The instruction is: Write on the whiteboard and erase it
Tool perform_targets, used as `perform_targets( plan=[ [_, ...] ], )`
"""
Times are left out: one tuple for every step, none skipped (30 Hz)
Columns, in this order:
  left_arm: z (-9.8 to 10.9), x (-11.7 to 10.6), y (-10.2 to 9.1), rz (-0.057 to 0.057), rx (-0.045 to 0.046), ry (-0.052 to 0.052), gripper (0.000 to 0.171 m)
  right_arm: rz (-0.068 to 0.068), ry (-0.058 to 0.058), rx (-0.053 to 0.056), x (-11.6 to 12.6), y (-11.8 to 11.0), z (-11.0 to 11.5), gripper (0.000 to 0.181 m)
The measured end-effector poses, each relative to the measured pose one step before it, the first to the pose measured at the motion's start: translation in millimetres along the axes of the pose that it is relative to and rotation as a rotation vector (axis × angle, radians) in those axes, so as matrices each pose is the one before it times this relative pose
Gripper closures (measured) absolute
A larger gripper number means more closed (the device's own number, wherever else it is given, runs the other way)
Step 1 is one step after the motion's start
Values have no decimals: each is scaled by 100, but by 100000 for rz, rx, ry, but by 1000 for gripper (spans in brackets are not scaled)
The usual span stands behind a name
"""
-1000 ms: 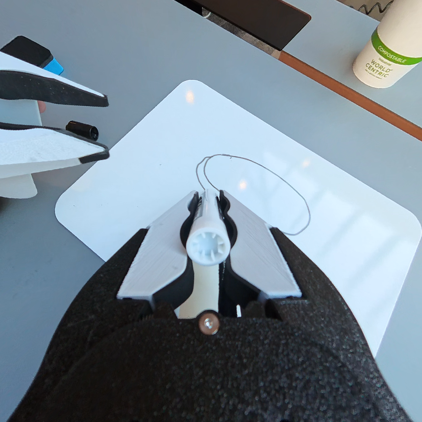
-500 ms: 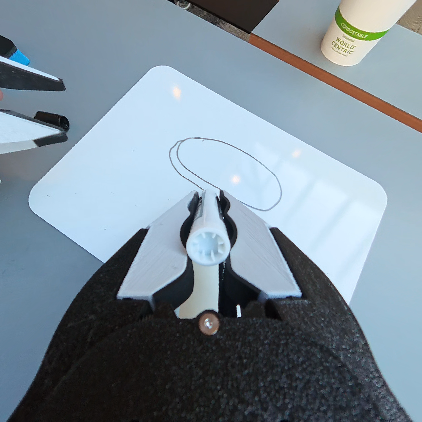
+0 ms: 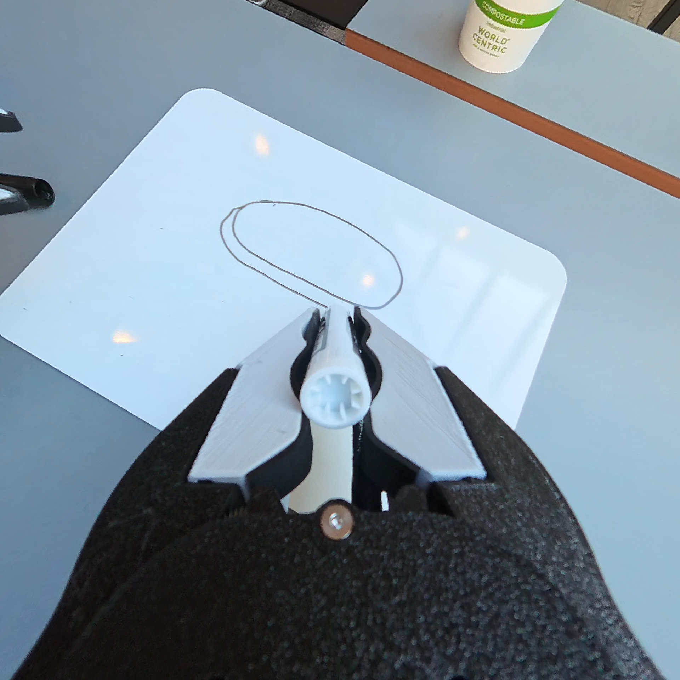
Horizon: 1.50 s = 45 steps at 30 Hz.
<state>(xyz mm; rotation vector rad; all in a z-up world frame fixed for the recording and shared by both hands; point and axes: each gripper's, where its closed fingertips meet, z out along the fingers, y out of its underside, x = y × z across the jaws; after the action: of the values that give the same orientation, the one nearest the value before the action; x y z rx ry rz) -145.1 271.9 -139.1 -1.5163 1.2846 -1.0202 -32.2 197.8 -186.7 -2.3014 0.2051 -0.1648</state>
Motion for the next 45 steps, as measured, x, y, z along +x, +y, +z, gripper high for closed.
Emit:
perform_targets(
  plan=[
    [-9,9,-15,37,66,14,136,310,169,4,171,58,-51,163],
    [5,12,4,69,-39,-32,136,231,225,-30,172,57,-48,163],
    [5,7,5,32,-50,-14,136,219,161,-75,149,44,-31,163],
    [-7,7,-3,-7,48,-11,136,18,546,-173,227,49,-43,163],
    [-4,2,-7,-23,-16,-2,136,112,539,-182,239,48,-39,163],
    [6,-4,5,-54,-63,3,136,427,238,-144,219,44,-48,163],
    [2,3,-4,-34,25,5,136,542,141,-83,204,42,-20,163],
    [-2,12,18,11,-53,23,136,490,100,-69,171,28,-25,163],
    [15,4,18,-12,-102,8,136,140,397,-142,196,36,-31,163],
    [9,13,13,-4,-38,15,136,-56,467,-203,186,34,-27,163],
    [7,3,16,18,-57,-48,136,113,341,-180,176,21,-27,163],
    [9,12,28,-16,-75,7,136,393,203,-107,165,22,-1,163],
    [12,14,8,-61,-95,52,136,365,-41,-70,110,-2,5,163],
    [1,-2,-2,-36,11,-36,136,50,59,-78,121,-12,14,163],
    [-7,3,-3,6,46,-36,136,-87,489,-156,169,-5,11,163],
    [4,2,-7,-12,-37,-4,136,-113,213,-227,137,-10,22,163],
    [0,0,0,-56,2,-28,136,121,-40,-193,115,-26,25,163],
    [-10,4,-12,-46,40,14,136,149,390,-138,172,-27,35,163],
    [-4,-1,7,-22,-53,-18,136,126,191,-100,146,-32,39,163],
    [9,6,11,-9,-26,-39,136,248,-117,-85,82,-40,44,163],
    [0,-8,2,-55,-20,-13,136,108,188,-96,103,-41,44,163],
    [-2,8,20,-71,-73,23,136,-76,113,-39,83,-46,57,163],
    [2,1,10,-43,-5,-13,136,-55,14,-49,58,-51,47,163],
    [1,-2,-1,-36,8,-29,136,20,121,-61,62,-55,67,163],
    [-3,1,5,-67,-38,-24,136,-146,112,-65,73,-62,60,163],
    [8,-3,2,-77,-38,4,136,-135,2,-84,45,-65,63,163],
    [-6,-2,-4,-33,45,-24,136,91,132,-100,66,-65,66,163],
    [-12,4,-8,-13,18,-43,136,23,65,-81,62,-68,68,163],
    [-2,-13,5,-46,-41,-42,136,-180,-32,-42,42,-63,73,163],
    [1,8,-3,-23,25,-25,136,-5,49,-42,42,-71,66,163],
    [-7,-21,0,4,13,-69,136,-12,9,-19,34,-73,81,163],
    [-2,-8,-11,-59,7,-92,136,-190,-55,-1,28,-75,80,163],
    [-6,-14,-2,-96,22,1,136,-27,10,-42,48,-72,68,163],
    [-1,-8,3,-70,-26,-22,136,-93,-25,-34,32,-78,87,163],
    [-1,-11,3,-71,-26,-43,136,-167,-28,-59,28,-80,76,163],
    [-9,2,2,-89,8,-18,136,5,26,-52,36,-76,72,163],
    [2,-5,-3,-52,12,8,136,-146,-13,-41,19,-74,82,163],
    [-12,5,-8,-18,16,-37,136,-197,-10,-38,23,-75,82,163],
    [-12,-2,-7,-23,3,-23,136,-16,-31,-11,30,-82,75,163],
    [2,-9,-2,-67,9,-24,136,-50,-29,15,25,-70,74,163],
    [-8,-4,1,-102,8,1,136,-8,-108,14,20,-71,76,163],
    [-1,0,4,-109,-33,19,136,27,-104,-32,19,-65,73,163],
    [9,6,14,-66,-54,7,136,-117,-66,-68,1,-77,71,163],
    [-1,-2,1,-26,-8,-26,136,-276,-71,-95,-21,-69,75,163],
    [-9,-3,1,-36,10,-31,136,-222,-18,-120,3,-75,71,163]
  ],
)
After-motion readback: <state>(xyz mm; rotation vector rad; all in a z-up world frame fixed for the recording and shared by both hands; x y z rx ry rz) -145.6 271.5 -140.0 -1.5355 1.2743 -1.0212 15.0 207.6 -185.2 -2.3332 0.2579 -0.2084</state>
